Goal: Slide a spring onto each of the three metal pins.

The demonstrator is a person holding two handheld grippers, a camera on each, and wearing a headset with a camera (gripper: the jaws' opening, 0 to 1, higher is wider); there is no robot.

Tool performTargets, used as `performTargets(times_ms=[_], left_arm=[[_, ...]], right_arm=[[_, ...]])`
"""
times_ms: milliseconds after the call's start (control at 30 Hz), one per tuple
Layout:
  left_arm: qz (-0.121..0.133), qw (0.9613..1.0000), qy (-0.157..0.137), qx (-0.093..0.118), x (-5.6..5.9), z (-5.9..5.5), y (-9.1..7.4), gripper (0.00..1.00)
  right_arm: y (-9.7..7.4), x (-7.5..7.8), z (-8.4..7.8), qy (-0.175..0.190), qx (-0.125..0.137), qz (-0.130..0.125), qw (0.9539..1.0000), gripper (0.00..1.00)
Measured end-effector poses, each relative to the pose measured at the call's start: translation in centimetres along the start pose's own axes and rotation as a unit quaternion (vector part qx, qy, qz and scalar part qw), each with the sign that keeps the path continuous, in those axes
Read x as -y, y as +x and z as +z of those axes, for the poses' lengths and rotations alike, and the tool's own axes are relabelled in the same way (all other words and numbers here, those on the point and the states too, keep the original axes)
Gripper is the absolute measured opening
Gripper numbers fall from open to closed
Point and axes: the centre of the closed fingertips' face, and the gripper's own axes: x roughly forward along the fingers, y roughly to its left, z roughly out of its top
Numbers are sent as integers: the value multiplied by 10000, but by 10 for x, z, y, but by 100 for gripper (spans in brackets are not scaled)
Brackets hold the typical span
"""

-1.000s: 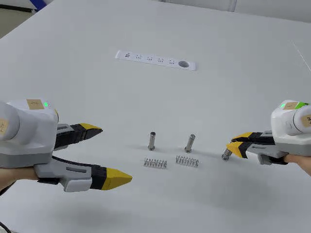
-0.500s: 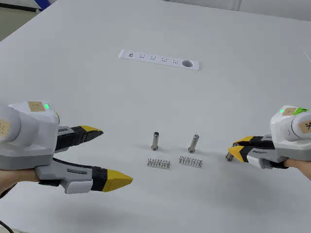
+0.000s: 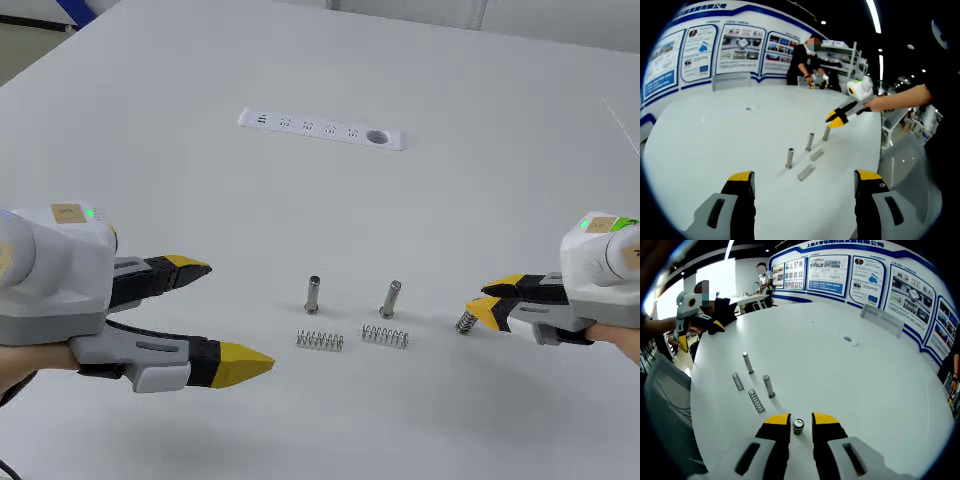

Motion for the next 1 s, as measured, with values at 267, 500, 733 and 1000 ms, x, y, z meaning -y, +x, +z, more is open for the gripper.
performTargets(times_ms=[267,500,733,1000], left_arm=[[20,10000,-39,50,-2,0,-1,82],[78,9999,-78,79,-5,-3,-8,82],[216,9996,-185,19,-14,-13,-18,82],[237,9993,-297,53,-12,-15,-18,81]], right_arm=[[1,-34,39,-280,414,463,9977,18],[24,-68,24,-783,20,941,9925,18],[44,-77,1,-1100,-368,1098,9872,18],[63,-83,-10,-1074,-578,1317,9838,17]])
